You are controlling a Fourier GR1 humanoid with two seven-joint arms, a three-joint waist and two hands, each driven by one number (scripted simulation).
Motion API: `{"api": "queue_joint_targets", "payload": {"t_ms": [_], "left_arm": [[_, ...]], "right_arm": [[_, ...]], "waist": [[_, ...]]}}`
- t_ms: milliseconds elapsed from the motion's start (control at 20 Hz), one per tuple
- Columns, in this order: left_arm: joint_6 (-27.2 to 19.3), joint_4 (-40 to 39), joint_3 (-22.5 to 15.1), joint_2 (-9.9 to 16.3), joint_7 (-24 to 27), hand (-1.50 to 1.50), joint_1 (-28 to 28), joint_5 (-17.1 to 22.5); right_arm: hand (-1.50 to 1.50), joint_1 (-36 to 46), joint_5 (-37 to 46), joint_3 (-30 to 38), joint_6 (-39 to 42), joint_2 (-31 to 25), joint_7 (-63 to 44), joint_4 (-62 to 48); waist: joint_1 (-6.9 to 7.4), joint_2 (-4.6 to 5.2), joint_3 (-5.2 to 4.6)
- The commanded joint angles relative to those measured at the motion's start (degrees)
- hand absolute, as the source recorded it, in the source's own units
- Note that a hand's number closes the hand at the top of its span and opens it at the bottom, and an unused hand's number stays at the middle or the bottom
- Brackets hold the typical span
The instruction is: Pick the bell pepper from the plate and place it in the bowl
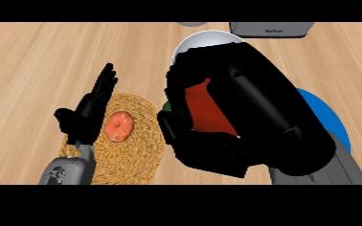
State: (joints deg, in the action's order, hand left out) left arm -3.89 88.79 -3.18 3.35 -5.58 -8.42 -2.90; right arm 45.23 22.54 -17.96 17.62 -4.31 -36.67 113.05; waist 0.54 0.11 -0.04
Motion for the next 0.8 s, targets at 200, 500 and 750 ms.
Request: {"api": "queue_joint_targets", "payload": {"t_ms": [200,500,750], "left_arm": [[0.8,-1.9,0.1,-0.5,1.3,0.0,-0.2,0.4],[0.0,0.8,0.9,0.1,-2.3,0.0,-2.7,0.1],[-1.3,-1.9,0.0,-1.6,-0.9,0.0,-3.3,-1.5]], "right_arm": [[1.5,0.0,11.4,2.2,-5.0,-5.8,18.6,-19.0],[1.5,2.5,15.2,5.2,-11.4,-5.5,30.4,-36.2],[1.5,3.0,17.8,6.5,-16.3,-4.3,37.6,-49.0]], "waist": [[0.1,0.13,0.03],[0.39,0.15,0.04],[0.13,0.18,0.03]]}}
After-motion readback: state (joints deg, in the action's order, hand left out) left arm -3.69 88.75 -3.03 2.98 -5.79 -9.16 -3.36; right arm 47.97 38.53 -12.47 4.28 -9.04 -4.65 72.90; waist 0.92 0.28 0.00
